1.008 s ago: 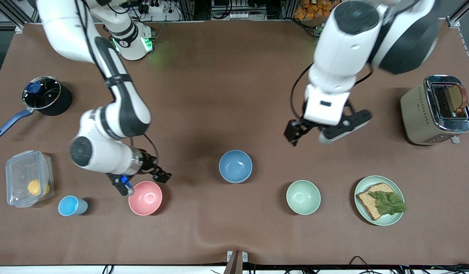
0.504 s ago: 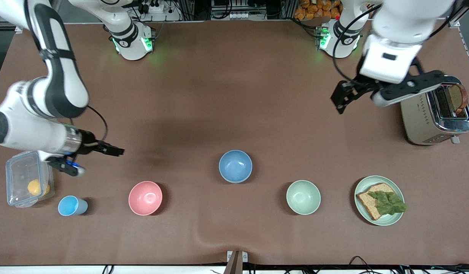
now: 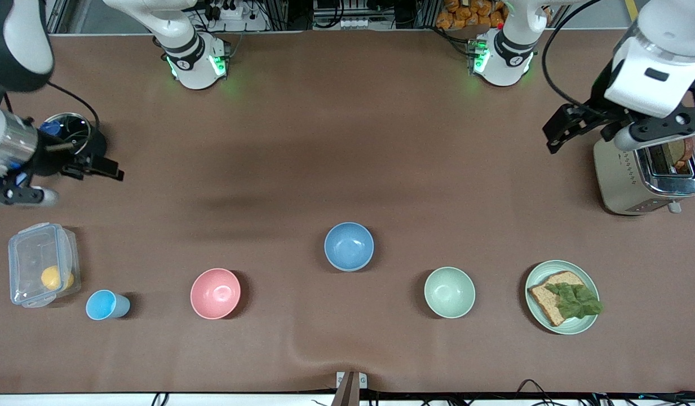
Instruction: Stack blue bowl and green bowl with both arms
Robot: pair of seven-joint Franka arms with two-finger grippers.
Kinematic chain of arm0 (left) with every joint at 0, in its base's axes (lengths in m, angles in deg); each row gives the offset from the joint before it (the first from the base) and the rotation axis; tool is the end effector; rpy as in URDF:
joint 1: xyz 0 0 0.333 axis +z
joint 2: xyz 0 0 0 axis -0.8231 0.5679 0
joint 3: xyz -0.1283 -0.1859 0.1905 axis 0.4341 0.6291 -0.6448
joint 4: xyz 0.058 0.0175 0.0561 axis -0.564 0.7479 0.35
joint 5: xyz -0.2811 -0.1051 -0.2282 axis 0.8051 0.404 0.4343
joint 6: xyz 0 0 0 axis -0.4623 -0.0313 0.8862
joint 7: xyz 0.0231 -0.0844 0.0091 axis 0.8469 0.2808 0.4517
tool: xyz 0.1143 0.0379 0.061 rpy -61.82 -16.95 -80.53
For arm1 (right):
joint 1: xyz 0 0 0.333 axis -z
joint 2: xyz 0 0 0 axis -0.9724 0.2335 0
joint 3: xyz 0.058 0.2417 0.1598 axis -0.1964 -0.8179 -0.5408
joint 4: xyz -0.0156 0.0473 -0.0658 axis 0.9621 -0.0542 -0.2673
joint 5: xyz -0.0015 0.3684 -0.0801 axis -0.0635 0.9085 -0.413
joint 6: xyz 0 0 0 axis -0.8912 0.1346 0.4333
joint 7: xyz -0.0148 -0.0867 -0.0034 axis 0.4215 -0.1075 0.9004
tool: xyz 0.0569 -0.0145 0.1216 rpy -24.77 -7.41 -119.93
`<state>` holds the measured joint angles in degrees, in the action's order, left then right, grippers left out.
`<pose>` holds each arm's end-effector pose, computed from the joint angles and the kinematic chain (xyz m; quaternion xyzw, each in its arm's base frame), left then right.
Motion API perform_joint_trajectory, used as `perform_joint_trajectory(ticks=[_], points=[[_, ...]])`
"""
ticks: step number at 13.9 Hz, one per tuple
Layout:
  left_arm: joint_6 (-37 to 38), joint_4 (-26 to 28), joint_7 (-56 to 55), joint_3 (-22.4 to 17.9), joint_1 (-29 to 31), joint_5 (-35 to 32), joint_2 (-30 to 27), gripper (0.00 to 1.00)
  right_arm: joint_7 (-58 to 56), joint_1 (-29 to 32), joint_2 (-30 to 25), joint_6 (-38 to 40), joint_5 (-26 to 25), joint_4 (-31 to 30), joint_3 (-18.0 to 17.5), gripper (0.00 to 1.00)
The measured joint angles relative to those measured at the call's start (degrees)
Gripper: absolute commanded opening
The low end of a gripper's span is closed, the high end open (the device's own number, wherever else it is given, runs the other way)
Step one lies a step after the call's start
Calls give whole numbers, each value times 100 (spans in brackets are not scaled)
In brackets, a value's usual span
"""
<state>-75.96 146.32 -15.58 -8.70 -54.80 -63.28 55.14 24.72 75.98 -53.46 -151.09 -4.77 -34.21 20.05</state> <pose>0.5330 -0.1455 0.6345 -0.9941 -0.0964 -0.0422 0.0270 0.5495 0.0061 0.5125 -0.9962 0.0331 0.0588 0.0556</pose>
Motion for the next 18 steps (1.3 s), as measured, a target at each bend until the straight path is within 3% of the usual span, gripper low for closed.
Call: perform_joint_trajectory(ticks=[4,8,10,13,18], points=[[394,33,790,-604,-107,227,-302,100,-2,1,-77,912,-25,807,2,100],[438,291,1463,-1122,-127,415,-514,100,-34,1,-102,1203,-279,1029,-15,100],[153,715,1656,-1319,-128,464,-699,100,-38,0,-169,1295,-392,1026,-35,100],[-380,1482,1781,-1465,-127,486,-1017,100,-64,0,-252,1317,-467,1010,-29,100],[-439,1684,1781,-1465,-135,645,-1109,100,-163,36,-271,1130,-516,993,7,100]])
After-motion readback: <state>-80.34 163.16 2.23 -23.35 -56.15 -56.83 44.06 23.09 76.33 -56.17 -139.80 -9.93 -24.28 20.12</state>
